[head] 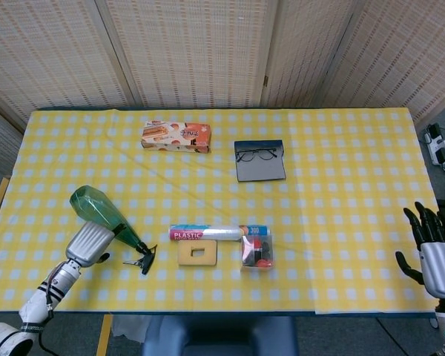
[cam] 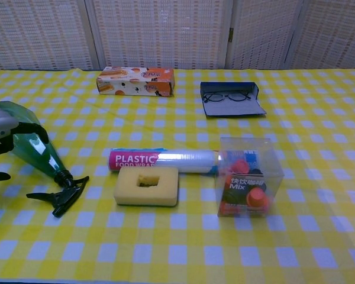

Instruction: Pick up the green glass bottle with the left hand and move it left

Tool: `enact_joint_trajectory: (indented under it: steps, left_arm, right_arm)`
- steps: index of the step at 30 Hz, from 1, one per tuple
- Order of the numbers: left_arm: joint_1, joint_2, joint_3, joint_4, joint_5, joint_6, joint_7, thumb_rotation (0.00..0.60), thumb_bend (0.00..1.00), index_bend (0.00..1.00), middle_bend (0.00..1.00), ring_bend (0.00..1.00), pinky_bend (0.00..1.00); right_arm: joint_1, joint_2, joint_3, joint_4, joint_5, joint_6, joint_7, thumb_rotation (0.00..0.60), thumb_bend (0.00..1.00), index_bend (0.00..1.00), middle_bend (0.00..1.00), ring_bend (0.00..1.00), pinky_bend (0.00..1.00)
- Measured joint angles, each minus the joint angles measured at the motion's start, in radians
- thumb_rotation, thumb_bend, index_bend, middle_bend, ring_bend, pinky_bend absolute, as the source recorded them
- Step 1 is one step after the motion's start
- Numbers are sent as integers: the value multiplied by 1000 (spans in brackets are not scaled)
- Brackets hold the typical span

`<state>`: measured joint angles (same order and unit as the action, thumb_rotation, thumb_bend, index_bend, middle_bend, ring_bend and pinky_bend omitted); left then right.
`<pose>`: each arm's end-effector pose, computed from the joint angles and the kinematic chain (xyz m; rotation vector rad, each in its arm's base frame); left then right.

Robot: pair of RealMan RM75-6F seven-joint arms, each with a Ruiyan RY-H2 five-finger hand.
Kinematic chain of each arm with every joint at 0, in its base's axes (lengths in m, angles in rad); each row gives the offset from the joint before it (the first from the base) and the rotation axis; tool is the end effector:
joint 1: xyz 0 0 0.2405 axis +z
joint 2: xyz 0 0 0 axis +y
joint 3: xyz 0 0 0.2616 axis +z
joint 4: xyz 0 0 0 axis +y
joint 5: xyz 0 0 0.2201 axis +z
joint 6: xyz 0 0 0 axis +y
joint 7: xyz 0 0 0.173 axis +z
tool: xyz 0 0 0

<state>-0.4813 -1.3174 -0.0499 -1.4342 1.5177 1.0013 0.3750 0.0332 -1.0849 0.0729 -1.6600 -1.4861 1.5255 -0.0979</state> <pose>-0.2603 0.3173 0.0266 -2.0052 -0.5623 -0.6098 -0.3203 -0.1991 0.1697 1.3385 -0.8310 0.8376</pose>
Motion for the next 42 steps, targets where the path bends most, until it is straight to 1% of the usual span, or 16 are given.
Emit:
enact_joint_trajectory:
  steps: [5,10,18,21,23,26,28,31,36,42]
  left_arm:
    - [-29,-42,-2,41,-14,-19,6,600,243,320,1000,1000,1000]
    - [-53,-74,7,54,-7,-30,-10,600,244,322,1000,1000,1000]
    - [-74,-112,18,93,-14,-47,-12,600,243,327,1000,1000,1000]
    - [-84,-126,19,111,-20,-61,-26,600,244,346,1000,1000,1000]
    - [-89,-134,20,124,-19,-61,-36,600,244,373,1000,1000,1000]
    - [-94,-151,21,158,-16,-52,-46,600,260,476,1000,1000,1000]
    - [-96,-163,21,181,-15,-44,-59,600,305,589,1000,1000,1000]
    - [-98,-172,23,198,-12,-32,-83,600,390,720,1000,1000,1000]
    - [-96,-165,20,192,13,27,-123,600,424,737,1000,1000,1000]
    - [-78,-114,7,124,44,137,-143,600,427,742,1000,1000,1000]
  right_arm:
    - [-1,3,4,2,9,-2,6,600,375,0,0,0,0]
    - [-4,7,4,0,9,3,11,600,374,0,0,0,0]
    - [-13,15,0,-4,-7,21,22,600,375,0,0,0,0]
    - [-18,18,-2,-6,-11,29,26,600,375,0,0,0,0]
    - [-19,19,-2,-7,-10,28,27,600,375,0,0,0,0]
    - [-17,21,-4,-8,-9,18,28,600,375,0,0,0,0]
    - [-16,23,-3,-7,-7,17,31,600,376,0,0,0,0]
    - [-15,23,-3,-6,-5,14,33,600,376,0,0,0,0]
    - [-12,22,-6,-7,-8,6,31,600,375,0,0,0,0]
    - [-14,22,-10,-9,-18,11,30,600,375,0,0,0,0]
